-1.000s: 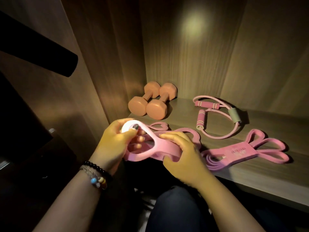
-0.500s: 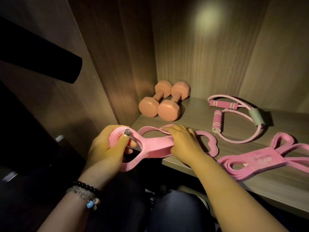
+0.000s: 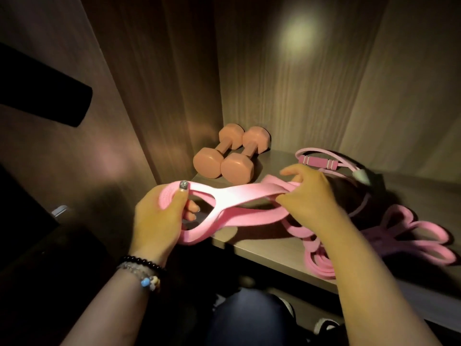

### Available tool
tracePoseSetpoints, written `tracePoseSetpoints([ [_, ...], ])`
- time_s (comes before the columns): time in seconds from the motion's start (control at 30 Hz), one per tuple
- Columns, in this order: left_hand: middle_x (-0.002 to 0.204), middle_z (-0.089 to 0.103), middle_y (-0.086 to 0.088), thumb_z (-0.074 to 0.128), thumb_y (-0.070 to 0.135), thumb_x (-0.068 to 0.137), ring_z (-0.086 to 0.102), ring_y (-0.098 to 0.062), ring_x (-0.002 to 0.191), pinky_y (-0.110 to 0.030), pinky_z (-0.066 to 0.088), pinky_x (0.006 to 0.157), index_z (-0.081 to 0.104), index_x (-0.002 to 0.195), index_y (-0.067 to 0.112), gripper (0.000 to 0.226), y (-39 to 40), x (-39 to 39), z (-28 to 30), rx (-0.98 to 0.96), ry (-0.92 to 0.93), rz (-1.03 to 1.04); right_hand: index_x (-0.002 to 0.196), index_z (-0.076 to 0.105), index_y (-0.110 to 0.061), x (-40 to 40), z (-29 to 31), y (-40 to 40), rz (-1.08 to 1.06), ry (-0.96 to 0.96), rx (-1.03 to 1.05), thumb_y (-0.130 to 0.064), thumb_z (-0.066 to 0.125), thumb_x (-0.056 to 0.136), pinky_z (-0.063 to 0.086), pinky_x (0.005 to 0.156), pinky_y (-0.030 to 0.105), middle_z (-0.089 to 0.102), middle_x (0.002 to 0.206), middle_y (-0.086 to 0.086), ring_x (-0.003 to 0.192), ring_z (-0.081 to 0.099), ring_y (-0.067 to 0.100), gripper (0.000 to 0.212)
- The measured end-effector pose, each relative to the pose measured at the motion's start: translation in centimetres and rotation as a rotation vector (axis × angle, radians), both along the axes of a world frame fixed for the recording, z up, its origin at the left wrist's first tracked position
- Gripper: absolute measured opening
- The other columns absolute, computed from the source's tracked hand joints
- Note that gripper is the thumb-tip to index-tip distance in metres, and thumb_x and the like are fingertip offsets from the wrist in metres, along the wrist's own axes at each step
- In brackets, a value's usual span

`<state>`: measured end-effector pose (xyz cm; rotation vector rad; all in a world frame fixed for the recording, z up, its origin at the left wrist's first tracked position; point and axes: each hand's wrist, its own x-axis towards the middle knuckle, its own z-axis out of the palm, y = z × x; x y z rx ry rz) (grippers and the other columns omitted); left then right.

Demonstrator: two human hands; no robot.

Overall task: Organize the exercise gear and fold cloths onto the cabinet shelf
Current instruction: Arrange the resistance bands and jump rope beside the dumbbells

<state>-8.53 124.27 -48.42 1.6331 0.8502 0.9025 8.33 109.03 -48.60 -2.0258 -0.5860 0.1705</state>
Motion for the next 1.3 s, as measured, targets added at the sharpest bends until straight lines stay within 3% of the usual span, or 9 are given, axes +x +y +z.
tracePoseSetpoints([
  [0.13, 0.077, 0.07, 0.009, 0.06, 0.03, 0.093, 0.066, -0.005, 0.065, -0.022, 0.057, 0.064, 0.067, 0.099, 0.02, 0.014, -0.2, 2.3, -0.4, -0.045, -0.009, 0.084, 0.119, 0.052, -0.017, 1.0, 0.0, -2.5, 0.029, 0.234, -0.147, -0.029, 0.089, 0.062, 0.045, 0.078, 0.033, 0.049, 0.114, 0.003, 0.098, 0.051, 0.02, 0.069],
  [0.3, 0.067, 0.073, 0.004, 0.059, 0.025, 0.095, 0.064, -0.008, 0.059, -0.022, 0.055, 0.058, 0.069, 0.093, 0.013, 0.016, -0.9, 3.3, 0.2, -0.361, -0.126, 0.026, 0.116, 0.052, -0.004, 3.4, -0.3, -4.8, -0.362, 0.213, 0.332, 0.001, 0.078, 0.073, 0.04, 0.061, 0.024, 0.056, 0.111, 0.009, 0.091, 0.058, 0.024, 0.051],
  [0.43, 0.078, 0.067, -0.011, 0.059, 0.017, 0.093, 0.059, -0.017, 0.062, -0.023, 0.052, 0.052, 0.069, 0.096, 0.004, 0.017, -2.1, 3.2, 1.4, -0.636, -0.27, -0.168, 0.129, 0.046, -0.013, 4.5, -1.0, -5.5, -0.64, -0.148, -0.063, -0.009, 0.066, 0.08, 0.033, 0.105, 0.047, 0.037, 0.147, 0.015, 0.136, 0.031, 0.035, 0.053],
  [0.53, 0.074, 0.062, -0.007, 0.06, 0.021, 0.089, 0.055, -0.011, 0.054, -0.016, 0.049, 0.042, 0.067, 0.089, 0.004, 0.019, -2.7, 3.3, 2.4, -0.848, -0.4, -0.281, 0.14, 0.037, -0.026, 3.1, -1.2, -4.0, -0.364, -0.242, -0.277, -0.019, 0.068, 0.079, 0.012, 0.118, 0.048, -0.002, 0.161, -0.002, 0.147, 0.001, 0.028, 0.069],
  [0.63, 0.074, 0.062, -0.005, 0.066, 0.028, 0.077, 0.053, -0.009, 0.058, -0.015, 0.047, 0.045, 0.067, 0.096, 0.006, 0.029, -2.9, 3.5, 2.7, -0.866, -0.415, -0.317, 0.144, 0.033, -0.037, -0.1, -1.5, -1.3, 0.117, -0.357, -0.166, -0.012, 0.063, 0.077, -0.012, 0.117, 0.032, 0.008, 0.159, -0.016, 0.146, -0.002, 0.005, 0.077],
  [0.73, 0.07, 0.067, -0.006, 0.062, 0.036, 0.083, 0.062, -0.013, 0.055, -0.019, 0.052, 0.045, 0.074, 0.087, 0.005, 0.033, -3.1, 3.4, 3.4, -0.836, -0.4, -0.388, 0.138, 0.029, -0.054, -2.6, -1.5, 0.2, 0.402, -0.16, 0.003, -0.019, 0.061, 0.074, 0.014, 0.111, 0.009, 0.026, 0.148, -0.027, 0.134, 0.016, -0.012, 0.08],
  [0.83, 0.064, 0.069, -0.01, 0.049, 0.048, 0.094, 0.069, -0.02, 0.054, -0.029, 0.056, 0.045, 0.076, 0.064, 0.003, 0.06, -2.1, 2.9, 3.7, -0.897, -0.393, -0.395, 0.134, 0.028, -0.056, -3.7, -2.3, 1.7, 0.529, -0.063, -0.027, -0.028, 0.06, 0.077, 0.013, 0.117, 0.033, 0.045, 0.128, -0.034, 0.131, 0.038, -0.001, 0.07],
  [1.07, 0.066, 0.053, -0.006, 0.057, 0.035, 0.086, 0.049, -0.011, 0.045, -0.015, 0.044, 0.038, 0.061, 0.082, 0.004, 0.031, 0.5, 1.2, 3.4, -1.075, -0.445, -0.312, 0.131, 0.053, -0.037, -3.7, -3.0, 3.2, 0.508, -0.077, 0.043, -0.017, 0.07, 0.084, 0.049, 0.083, 0.01, 0.056, 0.12, -0.027, 0.108, 0.054, -0.005, 0.054],
  [1.3, 0.076, 0.055, -0.009, 0.056, 0.03, 0.089, 0.053, -0.011, 0.041, -0.015, 0.044, 0.034, 0.065, 0.088, -0.003, 0.034, 0.8, 1.3, 3.6, -1.113, -0.458, -0.373, 0.136, 0.046, -0.038, -3.6, -3.6, 4.2, 0.559, 0.048, -0.007, -0.016, 0.077, 0.078, 0.049, 0.092, 0.025, 0.057, 0.122, -0.019, 0.11, 0.055, 0.003, 0.069],
])
